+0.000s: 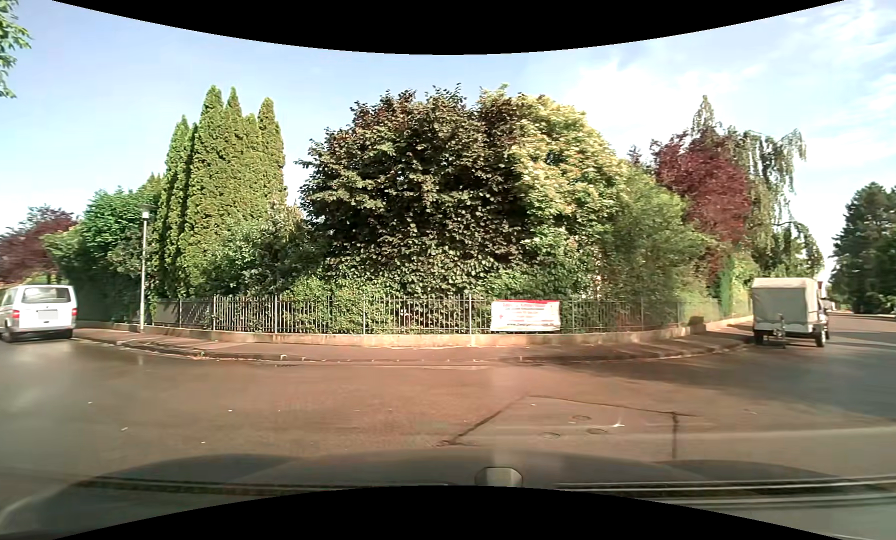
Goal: Follow the waypoints while adhering to traffic rules and regulations
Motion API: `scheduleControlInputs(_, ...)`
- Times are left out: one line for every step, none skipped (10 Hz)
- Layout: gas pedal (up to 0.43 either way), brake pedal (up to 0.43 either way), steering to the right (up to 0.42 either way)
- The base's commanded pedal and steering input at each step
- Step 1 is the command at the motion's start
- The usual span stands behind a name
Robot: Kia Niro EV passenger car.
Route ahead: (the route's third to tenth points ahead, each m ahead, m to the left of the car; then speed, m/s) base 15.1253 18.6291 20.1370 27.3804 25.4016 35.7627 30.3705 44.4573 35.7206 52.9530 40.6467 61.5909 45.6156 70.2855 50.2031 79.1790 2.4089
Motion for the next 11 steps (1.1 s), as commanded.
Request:
scheduleControlInputs(0.067,0.000,-0.571)
scheduleControlInputs(0.067,0.000,-0.573)
scheduleControlInputs(0.067,0.000,-0.584)
scheduleControlInputs(0.067,0.000,-0.596)
scheduleControlInputs(0.067,0.000,-0.602)
scheduleControlInputs(0.067,0.000,-0.601)
scheduleControlInputs(0.067,0.000,-0.600)
scheduleControlInputs(0.067,0.000,-0.597)
scheduleControlInputs(0.067,0.000,-0.593)
scheduleControlInputs(0.067,0.000,-0.588)
scheduleControlInputs(0.067,0.000,-0.582)
